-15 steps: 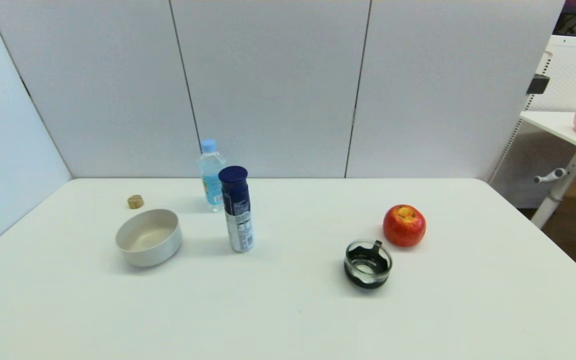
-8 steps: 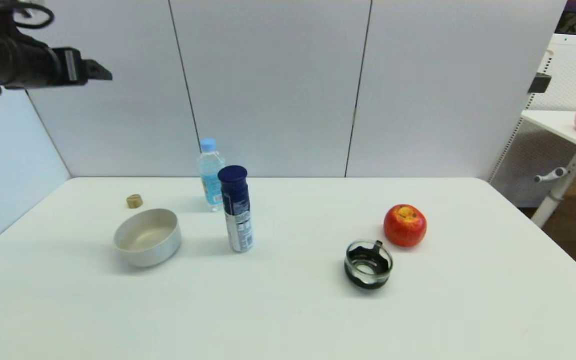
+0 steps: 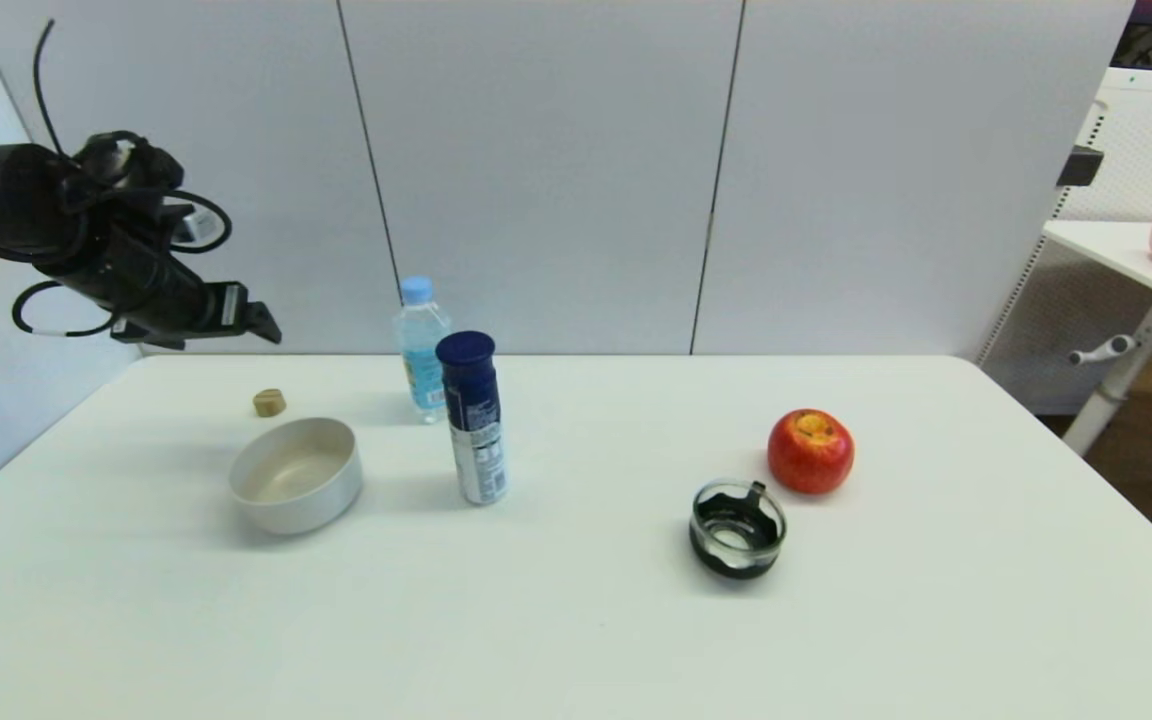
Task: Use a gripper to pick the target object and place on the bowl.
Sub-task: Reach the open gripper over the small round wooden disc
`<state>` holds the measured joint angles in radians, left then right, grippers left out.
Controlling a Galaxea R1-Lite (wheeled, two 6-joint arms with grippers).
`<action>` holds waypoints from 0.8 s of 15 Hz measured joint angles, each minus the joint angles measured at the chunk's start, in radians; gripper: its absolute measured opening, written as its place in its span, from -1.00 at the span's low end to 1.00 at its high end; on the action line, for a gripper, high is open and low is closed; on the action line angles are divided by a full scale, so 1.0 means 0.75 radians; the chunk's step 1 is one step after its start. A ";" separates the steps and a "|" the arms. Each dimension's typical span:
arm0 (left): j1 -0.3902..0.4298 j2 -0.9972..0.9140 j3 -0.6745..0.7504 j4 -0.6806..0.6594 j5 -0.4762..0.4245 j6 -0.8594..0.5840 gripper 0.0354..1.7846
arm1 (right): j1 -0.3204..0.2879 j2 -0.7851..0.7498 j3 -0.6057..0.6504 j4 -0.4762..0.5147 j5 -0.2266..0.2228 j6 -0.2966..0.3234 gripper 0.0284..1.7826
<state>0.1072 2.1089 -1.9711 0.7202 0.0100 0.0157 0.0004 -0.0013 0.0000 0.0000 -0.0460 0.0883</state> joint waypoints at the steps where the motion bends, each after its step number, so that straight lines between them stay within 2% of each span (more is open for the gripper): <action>1: 0.001 0.024 0.000 0.028 0.000 0.003 0.91 | 0.000 0.000 0.000 0.000 0.000 0.000 0.92; 6: 0.003 0.126 0.000 0.086 0.003 0.045 0.91 | 0.000 0.000 0.000 0.001 0.000 0.000 0.92; 12: 0.035 0.228 -0.003 -0.054 0.003 0.117 0.91 | 0.000 0.000 0.000 0.000 0.000 0.000 0.92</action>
<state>0.1332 2.2802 -1.9734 0.6796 0.0119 0.1038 0.0004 -0.0013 0.0000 0.0000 -0.0460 0.0885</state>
